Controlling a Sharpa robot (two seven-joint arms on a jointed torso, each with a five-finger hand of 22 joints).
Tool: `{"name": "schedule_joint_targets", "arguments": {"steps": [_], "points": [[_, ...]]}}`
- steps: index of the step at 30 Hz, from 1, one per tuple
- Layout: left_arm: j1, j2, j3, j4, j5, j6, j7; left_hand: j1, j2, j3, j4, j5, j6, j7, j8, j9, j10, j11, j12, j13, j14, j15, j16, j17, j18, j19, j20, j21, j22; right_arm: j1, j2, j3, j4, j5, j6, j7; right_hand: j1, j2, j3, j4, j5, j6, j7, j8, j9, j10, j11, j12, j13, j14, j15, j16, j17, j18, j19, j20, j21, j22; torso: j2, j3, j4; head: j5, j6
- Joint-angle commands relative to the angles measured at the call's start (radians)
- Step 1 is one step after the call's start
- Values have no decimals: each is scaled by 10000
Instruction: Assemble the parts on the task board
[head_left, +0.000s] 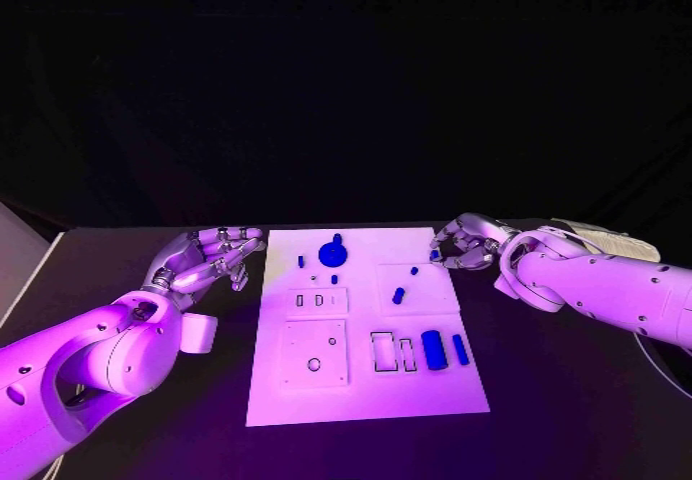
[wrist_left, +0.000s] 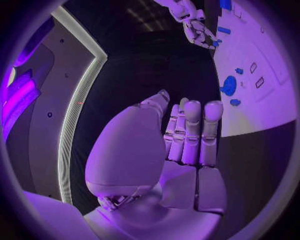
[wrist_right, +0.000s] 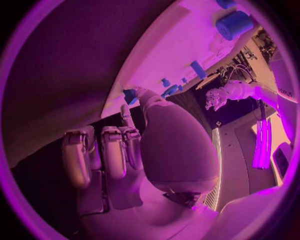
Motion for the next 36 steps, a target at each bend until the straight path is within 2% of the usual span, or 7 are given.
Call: {"name": "schedule_joint_targets", "arguments": {"steps": [1,10,11,13,23,31,36], "points": [[-8,21,7,8,1,194,59,-79,1,60,7,17,-65,-32,8,16,-72,-26,62,14,17,1,53,-26,-130,-49,13,59,9,-50,52,-22,-36,-151,-30,-147,-39,38,37,53,58,66,40,-13,-4,1079,68,21,2635,921,69,32,2200,-70,1047,98,46,2629,-9,-6,5,-12,-17],[-10,6,7,9,1,195,47,-86,0,63,6,17,-68,-28,7,17,-78,-24,64,15,20,3,59,-21,-131,-47,14,66,18,-82,110,-22,-73,-147,-15,-92,164,322,496,34,-12,535,-132,237,81,1079,-74,21,2635,929,-66,42,2235,-70,1047,2,46,2629,-18,1,-8,11,-41],[-11,4,7,9,1,195,46,-86,0,63,6,17,-68,-28,7,17,-78,-24,64,15,20,3,59,-21,-131,-47,14,66,18,-86,113,-22,-73,-146,-14,-84,186,342,558,17,-51,579,-156,268,91,1079,-96,21,2635,933,-84,48,2252,-70,1047,-16,46,2629,-20,1,-9,13,-40],[-11,-1,7,8,1,196,44,-86,0,63,6,17,-68,-28,7,17,-78,-24,64,15,20,3,59,-21,-131,-47,14,66,18,-96,117,-22,-76,-145,-12,-69,253,425,842,-40,-605,712,-236,374,126,1079,-171,21,2635,937,-149,52,2268,-70,1047,-83,46,2629,-20,2,-6,12,-43],[-14,-17,7,12,1,194,35,-86,0,63,6,17,-68,-28,7,17,-78,-24,64,15,20,3,59,-21,-131,-47,14,66,18,-116,126,-22,-77,-159,-262,-84,198,520,1157,-83,-790,891,-327,548,191,1079,-256,21,2635,948,-201,66,2310,-70,1047,-139,46,2629,-13,-2,3,-2,-35],[-21,-16,7,7,1,199,34,-86,0,63,6,17,-68,-28,7,17,-78,-24,64,15,20,3,59,-21,-131,-47,14,66,18,-124,120,-20,83,-158,-1066,-23,43,528,1249,-52,-893,944,-369,639,228,1079,-297,21,2635,971,-207,100,2408,-70,1047,-154,46,2629,-15,-2,-4,4,-25],[-28,-15,7,1,1,204,34,-86,0,63,6,17,-68,-28,7,17,-78,-24,64,15,20,3,59,-21,-131,-47,14,66,18,-115,80,-8,418,-170,-1495,-177,33,548,1294,-64,-904,969,-390,673,242,1079,-318,21,2635,975,-206,106,2423,-70,1047,-155,46,2629,-28,-10,-6,21,-21]]}}
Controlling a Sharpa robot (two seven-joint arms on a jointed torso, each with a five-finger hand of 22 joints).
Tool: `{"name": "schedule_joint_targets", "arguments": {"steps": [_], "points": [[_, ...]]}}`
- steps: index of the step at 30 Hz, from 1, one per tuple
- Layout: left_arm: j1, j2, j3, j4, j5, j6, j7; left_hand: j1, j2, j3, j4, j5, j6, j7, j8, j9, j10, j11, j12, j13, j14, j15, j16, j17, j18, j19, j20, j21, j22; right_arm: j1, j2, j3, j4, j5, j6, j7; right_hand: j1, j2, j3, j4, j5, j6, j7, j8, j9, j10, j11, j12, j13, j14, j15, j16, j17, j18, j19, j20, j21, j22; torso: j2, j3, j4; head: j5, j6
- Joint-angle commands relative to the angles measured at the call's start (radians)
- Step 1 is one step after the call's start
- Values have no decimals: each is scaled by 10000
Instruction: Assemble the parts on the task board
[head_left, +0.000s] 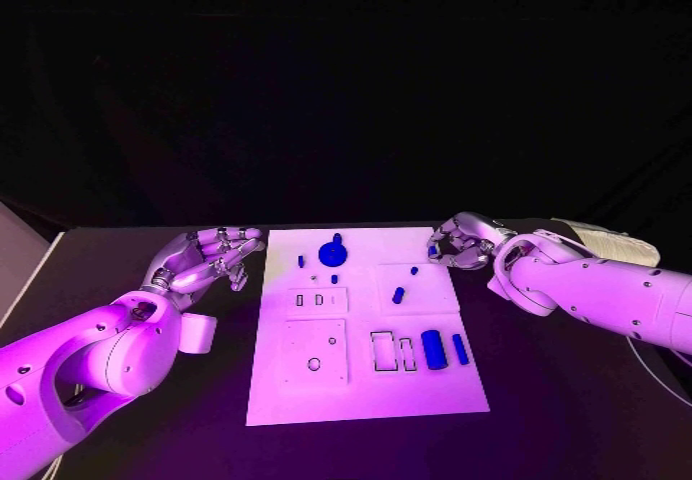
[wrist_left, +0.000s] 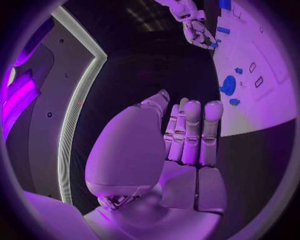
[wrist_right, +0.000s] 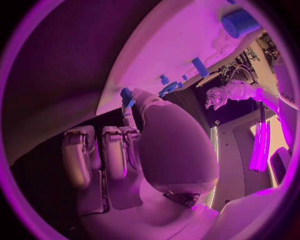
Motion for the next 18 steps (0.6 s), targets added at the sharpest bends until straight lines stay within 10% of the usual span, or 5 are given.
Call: {"name": "schedule_joint_targets", "arguments": {"steps": [1,18], "points": [[-10,14,7,10,1,183,46,-86,0,63,6,17,-69,-29,7,11,-78,-24,64,9,20,3,59,-5,-131,-47,14,66,10,14,-29,15,249,-149,-652,-136,-79,-1,64,0,-52,141,-60,68,38,1051,-93,21,2631,975,-59,67,2422,-70,1047,-80,46,2633,-20,-11,-3,20,-4],[-12,50,6,-15,1,202,18,-103,11,91,-4,17,-69,-27,10,22,-87,-22,82,20,19,7,71,-11,-128,-71,18,76,6,447,457,39,2437,-804,-1228,-1827,-312,-43,169,10,-295,107,-90,177,87,1051,-129,21,2631,961,-76,45,2363,-70,1047,-96,46,2633,-11,-10,-8,157,5]]}}
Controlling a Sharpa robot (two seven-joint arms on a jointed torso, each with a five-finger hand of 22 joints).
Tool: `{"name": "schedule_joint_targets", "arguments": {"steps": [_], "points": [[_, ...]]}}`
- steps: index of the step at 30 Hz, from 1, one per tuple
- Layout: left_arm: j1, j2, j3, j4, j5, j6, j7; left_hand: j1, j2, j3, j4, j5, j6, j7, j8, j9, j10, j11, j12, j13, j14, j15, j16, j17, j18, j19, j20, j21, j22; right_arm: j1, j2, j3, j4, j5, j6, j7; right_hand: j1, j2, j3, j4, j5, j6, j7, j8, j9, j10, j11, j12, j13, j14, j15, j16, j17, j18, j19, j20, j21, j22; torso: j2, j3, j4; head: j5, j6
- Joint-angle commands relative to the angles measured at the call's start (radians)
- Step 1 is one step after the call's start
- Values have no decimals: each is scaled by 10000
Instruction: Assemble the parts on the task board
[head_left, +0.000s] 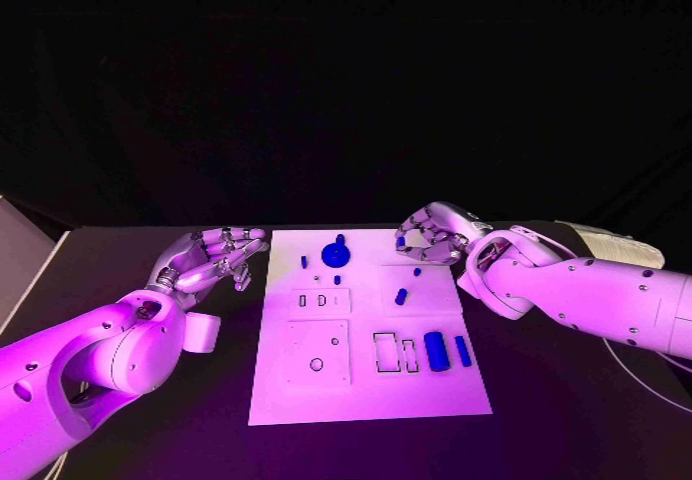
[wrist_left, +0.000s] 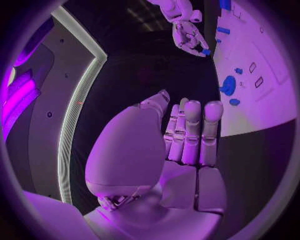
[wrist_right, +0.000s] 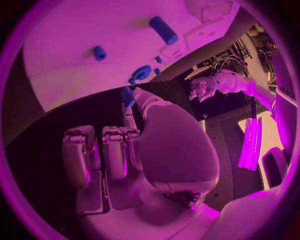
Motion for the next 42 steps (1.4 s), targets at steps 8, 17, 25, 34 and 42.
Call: {"name": "schedule_joint_targets", "arguments": {"steps": [8,17,25,34,42], "points": [[-15,110,4,-44,1,226,-7,-103,11,63,24,17,-69,-27,10,12,-50,14,41,12,19,7,71,-12,-128,-72,18,36,8,21,908,-82,1189,-1053,-85,-2094,-222,-86,78,45,142,61,-82,74,98,1034,-70,21,2632,963,-73,8,2375,-70,1047,-98,46,2634,34,-4,26,72,-66],[-30,141,4,-41,1,254,-34,-109,10,68,21,17,-65,-28,13,16,-47,13,49,16,17,6,71,-18,-130,-70,19,45,19,-203,1690,-221,1391,-2273,71,-3610,-285,-200,60,18,204,48,-83,114,116,1034,-74,21,2632,956,-78,-3,2346,-70,1047,-103,46,2634,33,7,16,120,-163],[-36,147,4,-31,1,283,-44,-112,10,70,19,16,-63,-28,15,18,-45,13,53,18,15,6,72,-21,-130,-69,20,49,24,-500,2071,-271,1364,-2968,44,-4311,-305,-267,44,-3,168,40,-84,130,123,1034,-74,21,2632,953,-79,-7,2335,-70,1047,-104,46,2634,29,9,39,163,-237],[-39,137,4,-38,1,293,-56,-112,10,70,19,16,-63,-28,15,18,-45,13,53,18,15,6,72,-21,-130,-69,20,49,24,-729,2256,-283,1381,-3282,20,-4540,-305,-292,41,-16,179,46,-89,143,128,1034,-78,21,2632,956,-80,-2,2348,-70,1047,-105,46,2634,32,16,-1,211,-287],[-42,143,4,-50,1,306,-60,-112,10,70,19,16,-63,-28,15,18,-45,13,53,18,15,6,72,-21,-130,-69,20,49,24,-863,2368,-284,1352,-3377,22,-4547,-311,-333,35,-32,212,44,-92,156,133,1034,-81,21,2632,959,-83,2,2361,-70,1047,-107,46,2634,22,8,13,231,-335]]}}
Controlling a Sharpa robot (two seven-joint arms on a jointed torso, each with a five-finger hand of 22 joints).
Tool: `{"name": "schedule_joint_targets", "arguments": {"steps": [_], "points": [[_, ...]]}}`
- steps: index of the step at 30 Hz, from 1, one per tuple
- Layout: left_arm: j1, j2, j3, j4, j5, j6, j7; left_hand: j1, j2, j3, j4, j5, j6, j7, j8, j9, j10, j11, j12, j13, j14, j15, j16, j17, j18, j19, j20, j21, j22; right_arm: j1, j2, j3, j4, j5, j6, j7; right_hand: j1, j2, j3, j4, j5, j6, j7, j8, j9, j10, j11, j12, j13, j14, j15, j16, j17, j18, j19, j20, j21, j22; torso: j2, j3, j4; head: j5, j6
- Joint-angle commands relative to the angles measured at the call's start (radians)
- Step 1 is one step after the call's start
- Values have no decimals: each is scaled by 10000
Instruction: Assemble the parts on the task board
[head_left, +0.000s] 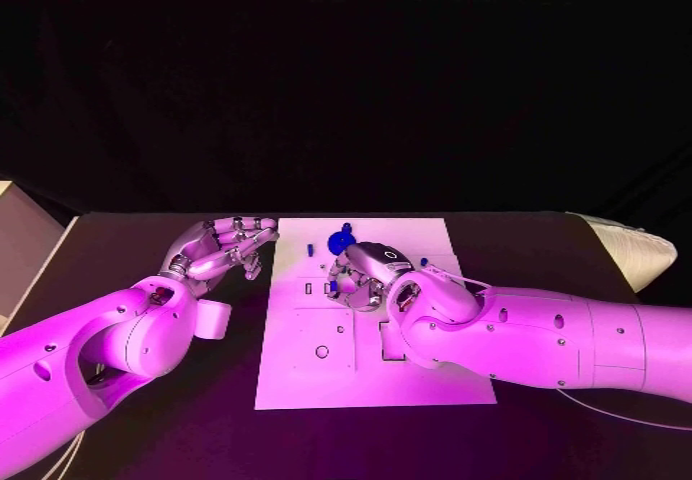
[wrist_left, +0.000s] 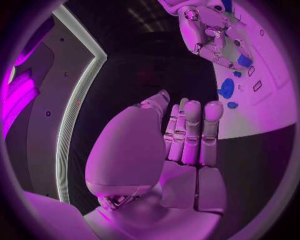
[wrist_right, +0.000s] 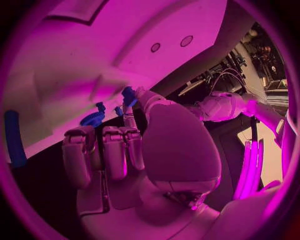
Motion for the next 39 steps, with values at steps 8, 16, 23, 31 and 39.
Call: {"name": "schedule_joint_targets", "arguments": {"steps": [8,16,23,31,39], "points": [[-7,-2,6,13,1,206,30,-112,10,42,-9,16,-63,-28,15,11,-46,12,55,10,15,6,33,-10,-130,-69,20,50,10,-106,45,0,-63,-421,115,-157,-32,-54,-5,-74,30,8,-49,38,19,1033,-83,21,2627,995,-49,3,2364,-70,1047,-35,46,2629,-1,-12,12,11,-29],[-10,-13,6,12,1,213,26,-112,10,42,-9,16,-63,-28,15,11,-46,12,55,10,15,6,33,-10,-130,-69,20,50,10,-131,54,0,-121,-501,111,-163,-82,-143,-37,-79,68,-16,-40,53,23,1033,-78,21,2627,991,-49,-4,2345,-70,1047,-38,46,2629,3,-13,15,15,-45],[-17,-14,6,6,1,218,26,-112,10,42,-9,16,-63,-28,15,11,-46,12,55,10,15,6,33,-10,-130,-69,20,50,10,-149,69,1,-162,-570,31,-156,-183,-254,-110,-45,88,-85,-17,47,16,1033,-60,21,2627,987,-38,-10,2329,-70,1047,-33,46,2629,2,-4,12,11,-39],[-24,-16,6,4,1,221,27,-112,10,42,-9,16,-63,-28,15,11,-46,12,55,10,15,6,33,-10,-130,-69,20,50,10,-165,93,1,-218,-585,29,-112,-271,-363,-216,-2,80,-180,16,25,0,1033,-32,21,2627,981,-15,-20,2304,-70,1047,-19,46,2629,3,-12,-1,13,-49],[-32,-17,6,-11,1,239,26,-134,2,67,-29,17,-58,-31,22,26,-51,9,80,24,17,5,52,-13,-128,-89,22,67,15,-172,72,1,-220,-533,-75,-43,-349,-530,-550,125,133,-720,207,-242,-135,1033,135,21,2627,965,121,-47,2237,-70,1047,90,46,2629,-5,-11,17,6,-45]]}}
